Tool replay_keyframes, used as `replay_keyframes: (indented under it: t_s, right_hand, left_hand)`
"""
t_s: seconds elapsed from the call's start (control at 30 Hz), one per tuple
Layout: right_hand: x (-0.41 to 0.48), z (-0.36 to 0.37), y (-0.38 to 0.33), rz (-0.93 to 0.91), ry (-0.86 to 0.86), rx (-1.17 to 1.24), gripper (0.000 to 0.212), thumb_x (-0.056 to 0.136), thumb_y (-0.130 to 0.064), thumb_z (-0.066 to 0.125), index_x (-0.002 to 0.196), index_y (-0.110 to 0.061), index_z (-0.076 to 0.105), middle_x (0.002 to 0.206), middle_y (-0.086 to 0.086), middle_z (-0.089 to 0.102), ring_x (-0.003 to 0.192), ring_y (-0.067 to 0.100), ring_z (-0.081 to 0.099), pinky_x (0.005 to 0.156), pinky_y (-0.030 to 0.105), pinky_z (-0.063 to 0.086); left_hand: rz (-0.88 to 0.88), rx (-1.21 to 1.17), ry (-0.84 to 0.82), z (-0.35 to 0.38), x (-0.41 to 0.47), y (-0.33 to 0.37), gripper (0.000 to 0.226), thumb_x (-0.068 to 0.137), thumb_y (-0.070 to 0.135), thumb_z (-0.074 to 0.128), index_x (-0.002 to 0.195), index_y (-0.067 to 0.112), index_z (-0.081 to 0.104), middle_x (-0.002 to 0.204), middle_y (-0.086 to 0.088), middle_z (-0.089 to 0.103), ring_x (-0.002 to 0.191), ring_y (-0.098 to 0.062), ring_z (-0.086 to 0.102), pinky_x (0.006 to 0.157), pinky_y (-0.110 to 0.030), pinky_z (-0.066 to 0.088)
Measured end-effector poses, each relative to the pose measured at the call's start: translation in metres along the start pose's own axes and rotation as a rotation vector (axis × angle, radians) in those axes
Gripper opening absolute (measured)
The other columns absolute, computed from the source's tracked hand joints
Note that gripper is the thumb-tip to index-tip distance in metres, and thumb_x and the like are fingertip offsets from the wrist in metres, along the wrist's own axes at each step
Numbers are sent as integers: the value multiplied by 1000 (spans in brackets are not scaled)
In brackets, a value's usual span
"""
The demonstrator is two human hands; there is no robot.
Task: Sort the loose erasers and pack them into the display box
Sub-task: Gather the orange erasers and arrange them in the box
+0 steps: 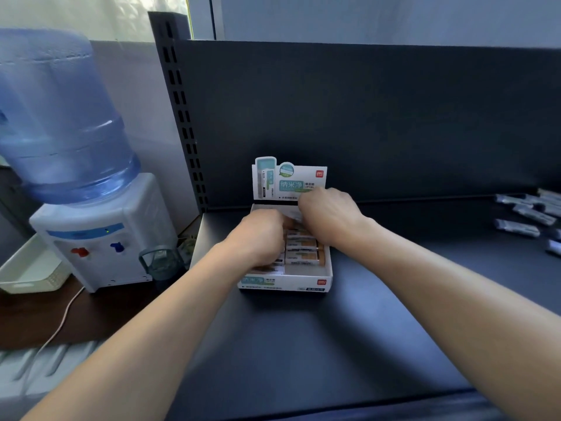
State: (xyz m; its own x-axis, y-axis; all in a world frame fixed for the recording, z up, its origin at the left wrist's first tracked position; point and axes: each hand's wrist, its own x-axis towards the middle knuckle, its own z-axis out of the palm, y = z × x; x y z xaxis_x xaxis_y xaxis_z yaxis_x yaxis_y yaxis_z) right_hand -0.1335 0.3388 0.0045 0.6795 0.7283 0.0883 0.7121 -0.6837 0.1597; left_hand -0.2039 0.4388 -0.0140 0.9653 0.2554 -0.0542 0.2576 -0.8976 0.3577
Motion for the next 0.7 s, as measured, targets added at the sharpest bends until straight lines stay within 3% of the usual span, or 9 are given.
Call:
replay_keyframes:
  t_s: [0.2, 0.57, 0.7]
  right_hand:
    - [1, 0, 4, 23, -11, 51, 21, 92, -6, 51, 112, -8, 57, 115, 12, 59, 102, 33, 59, 67, 33, 39]
    - [6, 2, 10, 47, -9, 156, 24, 91, -11, 55, 111, -16, 67, 109, 8, 63, 95, 28, 62, 66, 31, 45]
    - [7, -2, 7, 3, -25, 92, 22, 92, -10, 53, 112, -14, 62, 111, 8, 62, 90, 27, 58, 66, 31, 43]
  left_hand:
    - [-34, 85, -29, 0, 5, 5, 42, 89, 3, 44, 124, 19, 61, 121, -8, 62, 105, -27, 60, 89, -36, 53]
    - [-49, -114, 95, -10, 1, -2, 34, 92, 9, 47, 120, 17, 65, 128, -6, 60, 112, -23, 59, 88, -28, 49]
    - [-63, -50, 82, -7, 3, 0, 43, 91, 6, 46, 130, 19, 57, 134, -7, 56, 120, -25, 55, 97, -33, 48]
